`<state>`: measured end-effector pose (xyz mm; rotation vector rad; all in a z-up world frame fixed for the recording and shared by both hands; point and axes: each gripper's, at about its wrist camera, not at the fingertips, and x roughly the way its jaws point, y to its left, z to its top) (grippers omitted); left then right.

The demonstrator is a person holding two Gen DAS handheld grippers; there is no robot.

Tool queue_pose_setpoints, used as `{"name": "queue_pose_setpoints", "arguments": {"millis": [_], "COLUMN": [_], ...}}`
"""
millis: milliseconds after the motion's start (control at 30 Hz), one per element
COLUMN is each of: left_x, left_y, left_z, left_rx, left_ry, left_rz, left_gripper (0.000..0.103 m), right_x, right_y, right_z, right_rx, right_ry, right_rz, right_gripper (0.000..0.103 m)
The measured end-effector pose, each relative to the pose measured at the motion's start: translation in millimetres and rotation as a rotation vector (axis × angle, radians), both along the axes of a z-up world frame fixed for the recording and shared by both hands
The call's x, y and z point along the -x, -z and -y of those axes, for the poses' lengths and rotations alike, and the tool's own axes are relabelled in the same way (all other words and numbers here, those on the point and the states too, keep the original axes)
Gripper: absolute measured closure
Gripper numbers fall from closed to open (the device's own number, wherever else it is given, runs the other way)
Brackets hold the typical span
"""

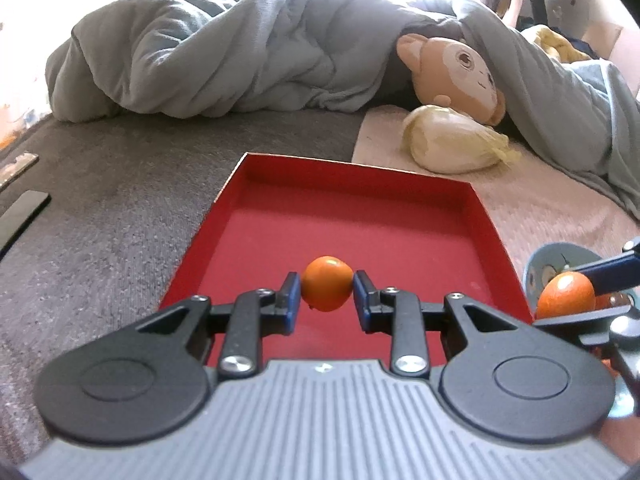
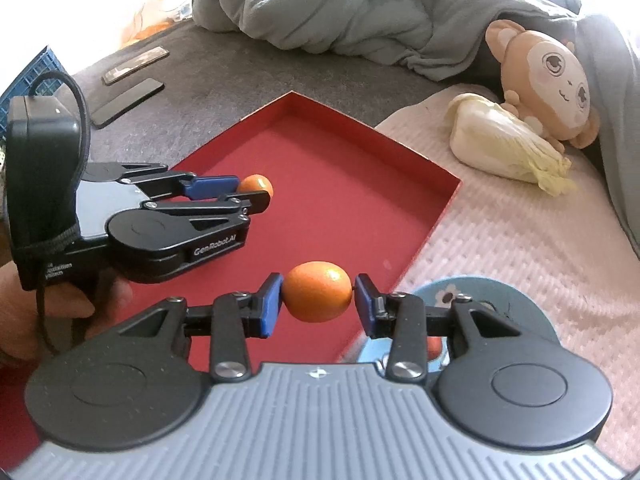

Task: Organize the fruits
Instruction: 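Carry both small orange tomatoes in both tools over the blue plate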

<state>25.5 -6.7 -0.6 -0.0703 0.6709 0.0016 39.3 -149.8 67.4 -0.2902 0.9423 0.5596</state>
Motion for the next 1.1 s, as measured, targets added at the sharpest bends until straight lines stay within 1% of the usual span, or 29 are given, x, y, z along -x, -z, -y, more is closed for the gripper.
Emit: {"name": "queue_pose_setpoints", "arguments": {"millis": [200,500,867,1100], "left_x": [14,25,39,44], "left_y": [-3,-8,-19,-21], "left_z": [16,39,73,93], "left_rx": [-0.033,-0.055,-0.059,-0.052], "left_ry": [0.017,0.045,0.110,0.144], "left_rz": [-0.003,-0.004,0.019,0.015], "left_gripper": [0.071,0.071,0.071,0.071], "right_x": [8,13,23,31], "right_y": [-6,-14,-22,-26], "right_z": [20,43,72,92], "right_rx": [-0.013,-0.031,-0.047,-0.050], "right_ry": [0.017,0.027,0.063,0.082], "right_rz": [0.006,0.018,0.033,0.035], "right_gripper": [0.058,0.058,0.058,0.058]}}
